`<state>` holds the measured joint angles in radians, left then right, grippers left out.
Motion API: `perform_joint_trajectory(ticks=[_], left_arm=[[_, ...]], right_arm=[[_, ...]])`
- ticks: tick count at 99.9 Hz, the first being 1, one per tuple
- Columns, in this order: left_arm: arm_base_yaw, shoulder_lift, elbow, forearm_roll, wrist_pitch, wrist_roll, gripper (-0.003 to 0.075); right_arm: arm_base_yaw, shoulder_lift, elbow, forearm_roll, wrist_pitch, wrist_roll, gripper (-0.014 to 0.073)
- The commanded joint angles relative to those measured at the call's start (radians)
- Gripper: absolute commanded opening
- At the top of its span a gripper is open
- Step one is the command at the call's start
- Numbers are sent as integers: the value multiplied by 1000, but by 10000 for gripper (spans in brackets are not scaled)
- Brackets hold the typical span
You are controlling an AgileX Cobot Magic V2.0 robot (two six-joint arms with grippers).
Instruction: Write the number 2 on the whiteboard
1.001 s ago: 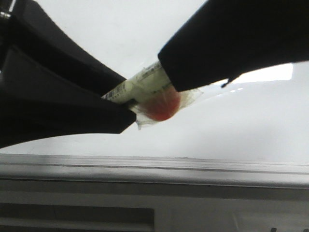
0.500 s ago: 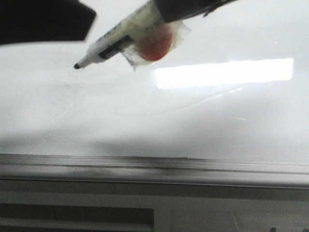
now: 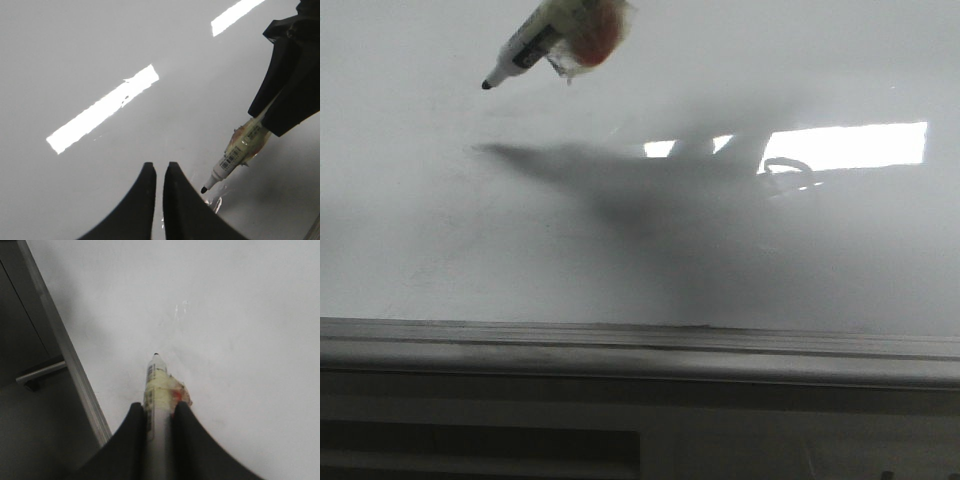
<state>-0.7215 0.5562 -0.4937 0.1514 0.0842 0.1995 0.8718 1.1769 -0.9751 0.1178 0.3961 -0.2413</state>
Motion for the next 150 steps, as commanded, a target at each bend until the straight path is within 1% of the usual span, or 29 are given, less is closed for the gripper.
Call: perform_joint_trajectory(ticks=[1,14,28,35,40,47,56,70,75,83,94,111,124,136,150], left_arm=[[18,2,-35,-29,-71,-11,-19],[24,2,-35,-36,-71,-11,-19],[24,2,-35,-36,-73,-11,-19],[24,2,-35,-36,-73,-11,-19],[24,2,-35,-37,-73,-11,-19],[24,2,-35,-40,-74,-11,-19],[24,2,-35,-40,-76,-11,-19],[24,2,-35,-51,-84,-11,-19],[24,2,-35,-62,-84,-11,-19],[24,2,-35,-62,-84,-11,-19],[24,2,-35,-62,-84,-11,-19],[24,2,-35,-62,-84,-11,-19],[24,2,-35,-62,-84,-11,-19],[24,2,-35,-62,-84,-11,-19],[24,2,-35,-62,-84,-11,-19]], right_arm=[[-8,17,-68,-15,-43,-9,-70],[-10,68,-115,-46,-13,-9,-70],[-10,94,-161,-118,4,16,-69],[-10,95,-183,-204,37,66,-68],[-13,92,-196,-291,59,120,-67],[-21,90,-218,-379,118,190,-67],[-24,85,-240,-437,232,234,-67],[-24,50,-238,-433,341,241,-67],[-24,41,-238,-433,388,264,-67],[-19,31,-228,-401,439,271,-67],[28,41,-191,-355,419,271,-67],[135,133,-158,-338,308,278,-68],[149,193,-166,-338,256,288,-68],[149,185,-166,-355,285,317,-68],[149,131,-137,-406,388,359,-68]])
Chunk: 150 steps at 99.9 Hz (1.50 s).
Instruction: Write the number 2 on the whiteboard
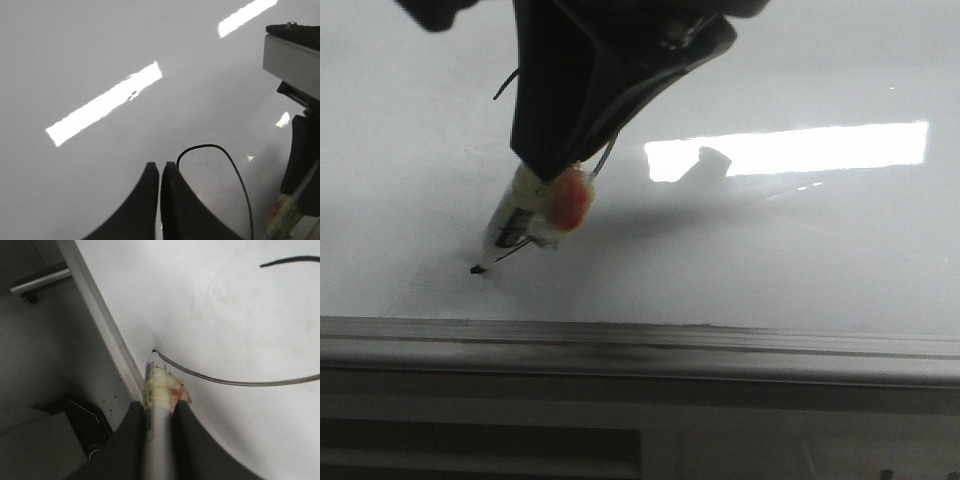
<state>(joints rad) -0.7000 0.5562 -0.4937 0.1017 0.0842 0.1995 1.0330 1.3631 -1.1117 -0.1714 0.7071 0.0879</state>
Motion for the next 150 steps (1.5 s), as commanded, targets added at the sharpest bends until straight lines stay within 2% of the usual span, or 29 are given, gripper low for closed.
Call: perform_joint_trajectory(ticks=[1,17,35,43,57,67,79,86,97,114,139,144,150], left_arm=[[3,2,-35,-12,-84,-11,-19],[3,2,-35,-12,-84,-11,-19],[3,2,-35,-10,-84,-11,-19],[1,2,-35,-10,-84,-11,-19],[-60,11,-35,-10,-84,-11,-13],[-147,57,-35,-10,-48,-11,83],[-285,138,-35,43,-56,-9,292],[-346,193,-35,127,-59,-9,340],[-381,275,-35,182,-65,-9,337],[-344,355,-35,182,-153,-9,337],[-303,363,-35,178,-154,-9,336],[-306,363,-35,178,-154,-9,316],[-307,363,-35,191,-152,-9,221]], right_arm=[[-12,-59,3,-121,91,39,-67],[-12,-173,89,-170,201,125,-68],[-10,-277,139,-168,142,135,-68],[4,-315,139,-155,68,135,-71],[60,-379,139,-150,0,133,-71],[85,-386,139,-150,-5,120,-71],[110,-379,139,-150,-52,104,-71],[114,-369,139,-150,-64,104,-71],[114,-350,139,-150,-79,104,-71],[155,-327,139,-148,-121,98,-71],[216,-311,130,-148,-154,98,-71],[216,-304,130,-148,-154,98,-71],[216,-299,130,-148,-154,98,-71]])
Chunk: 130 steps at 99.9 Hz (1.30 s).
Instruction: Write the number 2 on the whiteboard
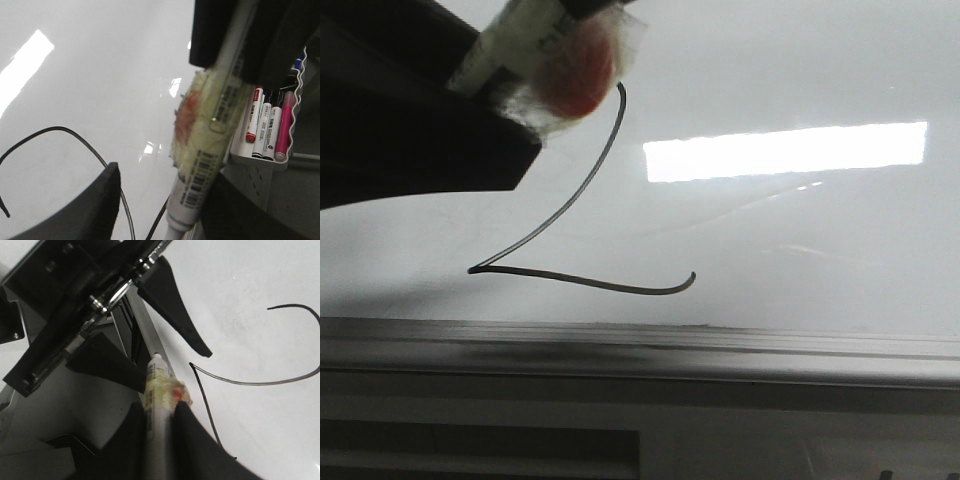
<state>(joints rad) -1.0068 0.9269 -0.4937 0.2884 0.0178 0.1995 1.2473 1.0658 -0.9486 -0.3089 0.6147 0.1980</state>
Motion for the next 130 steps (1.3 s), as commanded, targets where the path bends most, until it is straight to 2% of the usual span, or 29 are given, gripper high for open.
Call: perform_joint_trajectory(ticks=[1,10,23,28,33,34,35,38,45,52,57,71,91,106,130], left_arm=[[0,-8,-35,8,-85,-9,206],[0,-8,-35,12,-85,-9,-15],[0,-8,-35,11,-63,-9,-19],[0,-8,-35,1,-45,-11,-19],[4,-8,-35,-39,-34,-11,-20],[8,-8,-35,-56,-34,-11,-20],[10,-8,-35,-65,-34,-11,-20],[20,-8,-35,-111,-36,-15,-20],[65,-8,-35,-301,-51,-25,-20],[122,-8,-35,-485,-52,-26,-20],[172,-8,-35,-627,-46,-26,-20],[313,1,-35,-840,-24,-26,-20],[492,45,-35,-990,123,-26,-20],[528,57,-39,-1010,234,-26,-20],[526,57,-42,-1003,273,-26,-20]], right_arm=[[2,1,-33,-11,-61,-12,-71],[2,6,-33,-11,-65,-12,-71],[2,6,-33,-31,-89,-12,-65],[2,6,-33,-51,-96,-12,-27],[-1,6,-33,-80,-98,-12,63],[-4,4,-33,-97,-98,-12,116],[-7,4,-33,-97,-98,-12,116],[-14,4,-33,-127,-96,-12,216],[-48,-6,-37,-214,-91,40,423],[-77,-16,-54,-294,-65,84,538],[-99,-29,-68,-335,-50,122,537],[-140,-69,-84,-345,-50,130,463],[-144,-84,-84,-345,-56,130,440],[-144,-84,-84,-345,-65,130,440],[-144,-84,-84,-345,-86,130,440]])
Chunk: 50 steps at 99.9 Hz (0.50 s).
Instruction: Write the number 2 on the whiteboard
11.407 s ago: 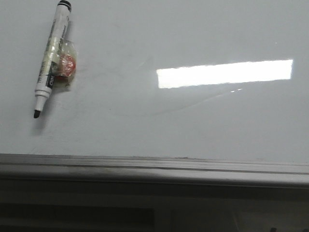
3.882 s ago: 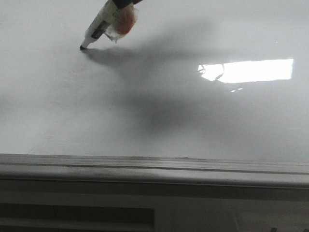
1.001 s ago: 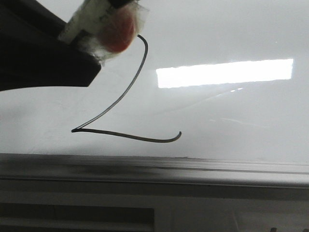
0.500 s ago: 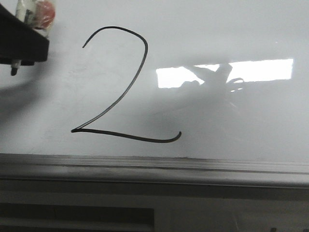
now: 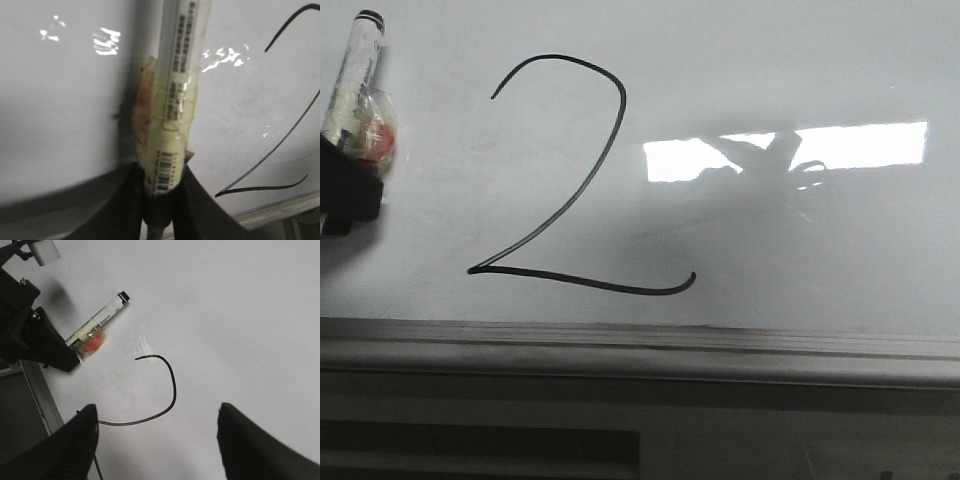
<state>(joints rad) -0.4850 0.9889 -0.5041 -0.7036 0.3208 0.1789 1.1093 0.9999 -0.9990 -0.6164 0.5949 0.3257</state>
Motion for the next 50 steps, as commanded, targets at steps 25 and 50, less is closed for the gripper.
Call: perform_joint_trajectory(ticks=[25,50], left_arm=[[4,-5,-31,-8,-62,-5,-9],[4,-5,-31,-8,-78,-5,336]], right_arm=[[-6,-18,-33,-38,-66,9,440],[-6,-18,-33,-36,-66,26,440]])
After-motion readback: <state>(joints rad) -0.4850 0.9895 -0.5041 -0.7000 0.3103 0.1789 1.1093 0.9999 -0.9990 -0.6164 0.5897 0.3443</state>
